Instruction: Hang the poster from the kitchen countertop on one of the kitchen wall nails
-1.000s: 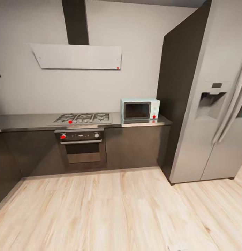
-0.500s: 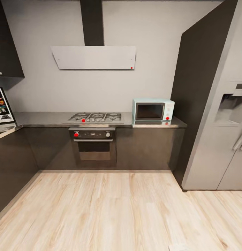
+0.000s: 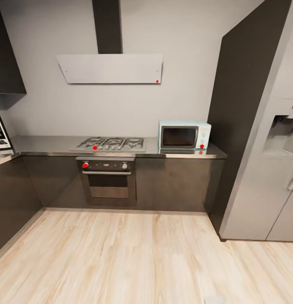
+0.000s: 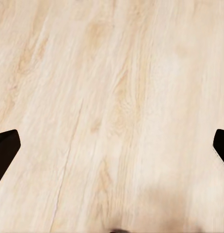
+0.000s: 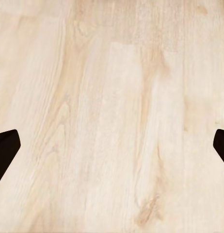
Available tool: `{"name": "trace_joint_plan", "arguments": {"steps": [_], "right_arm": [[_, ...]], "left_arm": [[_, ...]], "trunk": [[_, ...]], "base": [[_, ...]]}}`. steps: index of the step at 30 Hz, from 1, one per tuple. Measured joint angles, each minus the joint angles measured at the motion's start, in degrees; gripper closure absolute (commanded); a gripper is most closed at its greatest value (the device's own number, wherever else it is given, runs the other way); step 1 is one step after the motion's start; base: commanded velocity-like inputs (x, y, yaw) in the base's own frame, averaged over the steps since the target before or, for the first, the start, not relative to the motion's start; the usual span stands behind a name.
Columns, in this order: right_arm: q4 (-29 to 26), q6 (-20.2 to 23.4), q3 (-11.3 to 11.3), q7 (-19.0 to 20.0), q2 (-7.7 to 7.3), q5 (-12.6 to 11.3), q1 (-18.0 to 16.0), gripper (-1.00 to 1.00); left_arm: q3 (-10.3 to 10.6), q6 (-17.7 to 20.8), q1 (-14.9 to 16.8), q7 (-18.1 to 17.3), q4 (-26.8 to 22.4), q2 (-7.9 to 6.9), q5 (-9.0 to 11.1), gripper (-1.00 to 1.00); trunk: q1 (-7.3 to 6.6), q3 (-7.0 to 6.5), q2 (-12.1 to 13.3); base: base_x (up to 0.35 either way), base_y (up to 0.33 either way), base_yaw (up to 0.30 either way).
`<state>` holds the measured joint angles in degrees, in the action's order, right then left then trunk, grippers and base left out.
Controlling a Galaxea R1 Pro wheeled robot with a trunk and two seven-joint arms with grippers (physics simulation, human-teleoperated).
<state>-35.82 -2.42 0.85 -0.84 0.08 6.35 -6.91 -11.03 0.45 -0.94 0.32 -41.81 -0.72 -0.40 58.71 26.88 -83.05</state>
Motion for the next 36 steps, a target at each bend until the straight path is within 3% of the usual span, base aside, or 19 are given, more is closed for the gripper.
{"name": "trace_joint_plan", "arguments": {"steps": [11,36], "right_arm": [[0.0,0.0,0.0,0.0,0.01,0.0,0.0,-1.00],[0.1,0.1,0.0,0.0,0.08,0.1,0.0,-1.00]], "left_arm": [[-0.1,0.0,0.0,0.0,0.0,0.00,0.0,-1.00],[-0.2,-0.1,0.0,0.0,0.0,0.01,0.0,-1.00]], "trunk": [[0.01,0.00,0.0],[0.02,0.00,0.0]], "base": [[0.194,-0.237,0.281],[0.009,-0.012,0.289]]}}
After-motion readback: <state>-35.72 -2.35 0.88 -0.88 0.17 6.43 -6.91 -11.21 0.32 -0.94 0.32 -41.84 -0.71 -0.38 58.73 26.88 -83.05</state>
